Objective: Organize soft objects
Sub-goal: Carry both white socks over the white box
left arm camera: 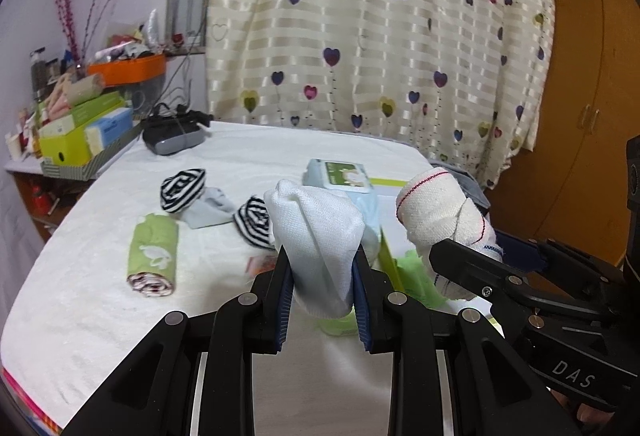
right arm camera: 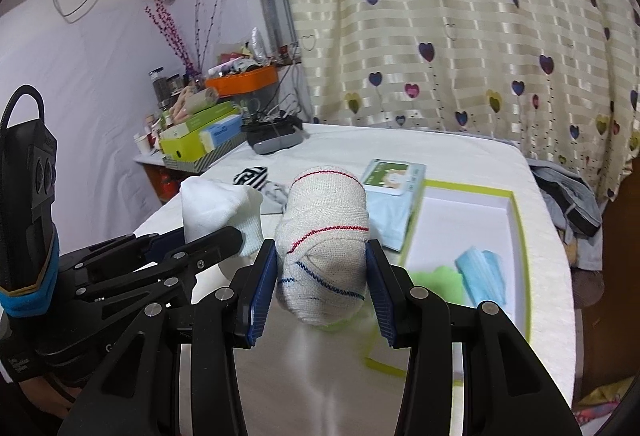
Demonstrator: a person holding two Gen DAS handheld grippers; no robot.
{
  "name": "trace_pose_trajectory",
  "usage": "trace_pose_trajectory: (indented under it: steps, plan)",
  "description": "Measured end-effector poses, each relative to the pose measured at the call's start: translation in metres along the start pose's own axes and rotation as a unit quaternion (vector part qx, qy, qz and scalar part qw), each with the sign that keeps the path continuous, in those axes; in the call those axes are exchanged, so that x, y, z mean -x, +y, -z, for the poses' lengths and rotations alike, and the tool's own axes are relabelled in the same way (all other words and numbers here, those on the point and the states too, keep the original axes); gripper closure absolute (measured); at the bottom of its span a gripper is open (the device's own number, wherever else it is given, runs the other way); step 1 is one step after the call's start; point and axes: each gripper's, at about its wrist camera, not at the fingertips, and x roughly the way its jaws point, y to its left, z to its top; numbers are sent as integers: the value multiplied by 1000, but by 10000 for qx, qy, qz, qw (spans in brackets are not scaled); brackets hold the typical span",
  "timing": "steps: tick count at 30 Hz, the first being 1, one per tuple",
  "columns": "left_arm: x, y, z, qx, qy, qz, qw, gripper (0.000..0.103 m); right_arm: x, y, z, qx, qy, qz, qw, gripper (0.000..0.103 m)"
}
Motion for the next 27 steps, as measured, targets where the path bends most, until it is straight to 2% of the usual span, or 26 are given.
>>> trace_pose_trajectory:
  steps: [8, 19, 27]
  plan:
    - [-11, -18, -3, -93, 78, 212, 9997, 77, 3, -19, 2, -118, 4, 162, 9998, 58]
    - [-34, -49, -7, -302, 200, 611, 9975, 77, 13, -80, 9, -654, 45, 718, 9953, 58]
    - [-58, -62, 1, -383, 508, 907, 9938, 77, -9, -105, 29, -833, 461, 855, 9918, 58]
